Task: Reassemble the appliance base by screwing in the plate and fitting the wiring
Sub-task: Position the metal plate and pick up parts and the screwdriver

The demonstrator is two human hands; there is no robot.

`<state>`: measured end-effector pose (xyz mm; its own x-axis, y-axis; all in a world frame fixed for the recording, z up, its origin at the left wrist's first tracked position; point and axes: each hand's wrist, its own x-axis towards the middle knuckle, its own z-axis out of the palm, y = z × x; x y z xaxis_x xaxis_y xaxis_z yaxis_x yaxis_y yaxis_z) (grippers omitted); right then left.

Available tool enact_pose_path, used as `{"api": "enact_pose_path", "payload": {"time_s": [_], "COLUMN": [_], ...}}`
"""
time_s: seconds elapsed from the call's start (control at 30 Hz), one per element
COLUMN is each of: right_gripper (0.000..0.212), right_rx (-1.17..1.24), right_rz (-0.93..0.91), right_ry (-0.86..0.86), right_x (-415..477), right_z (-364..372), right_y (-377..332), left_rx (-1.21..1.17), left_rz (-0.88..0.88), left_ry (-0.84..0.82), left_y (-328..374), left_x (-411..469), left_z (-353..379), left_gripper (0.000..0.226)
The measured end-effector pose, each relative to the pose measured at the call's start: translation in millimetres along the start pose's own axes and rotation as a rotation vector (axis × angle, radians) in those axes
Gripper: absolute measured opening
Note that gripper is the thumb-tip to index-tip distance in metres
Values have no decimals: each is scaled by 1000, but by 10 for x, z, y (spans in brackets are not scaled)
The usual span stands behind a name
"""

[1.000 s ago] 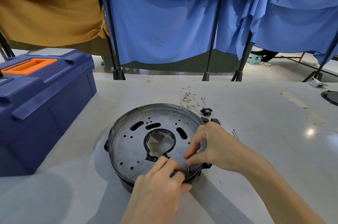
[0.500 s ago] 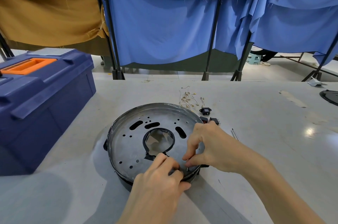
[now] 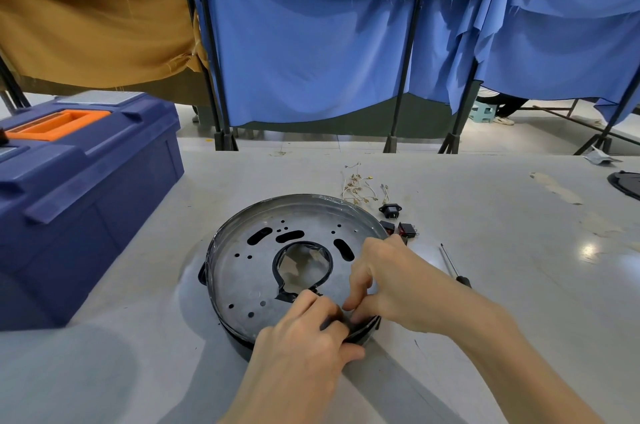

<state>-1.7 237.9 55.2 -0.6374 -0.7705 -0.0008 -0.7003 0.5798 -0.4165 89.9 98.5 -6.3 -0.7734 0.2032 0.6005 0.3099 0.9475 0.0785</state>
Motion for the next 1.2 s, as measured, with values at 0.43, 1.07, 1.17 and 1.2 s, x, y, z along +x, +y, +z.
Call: {"api": "enact_pose_path", "payload": {"time_s": [0.43, 1.07, 1.17, 1.2], "right_gripper": [17, 18, 30, 34], "right_rx": [203, 164, 157, 172], "right_rz": [98, 343, 404, 414], "right_ry": [134, 142, 64, 55], "right_x": [-111, -158, -128, -118], "right_z": [-248, -301, -232, -211], "right_y": [241, 585, 622, 624], "left_rx": [-36, -9, 2, 8], "left_rz": [-51, -7, -10, -8], "left_ry": [-115, -59, -61, -69], "left_y": [63, 30, 35, 38], "left_x": [91, 92, 93, 101], "left_z": [-83, -64, -47, -60], "left_gripper": [57, 29, 36, 36]}}
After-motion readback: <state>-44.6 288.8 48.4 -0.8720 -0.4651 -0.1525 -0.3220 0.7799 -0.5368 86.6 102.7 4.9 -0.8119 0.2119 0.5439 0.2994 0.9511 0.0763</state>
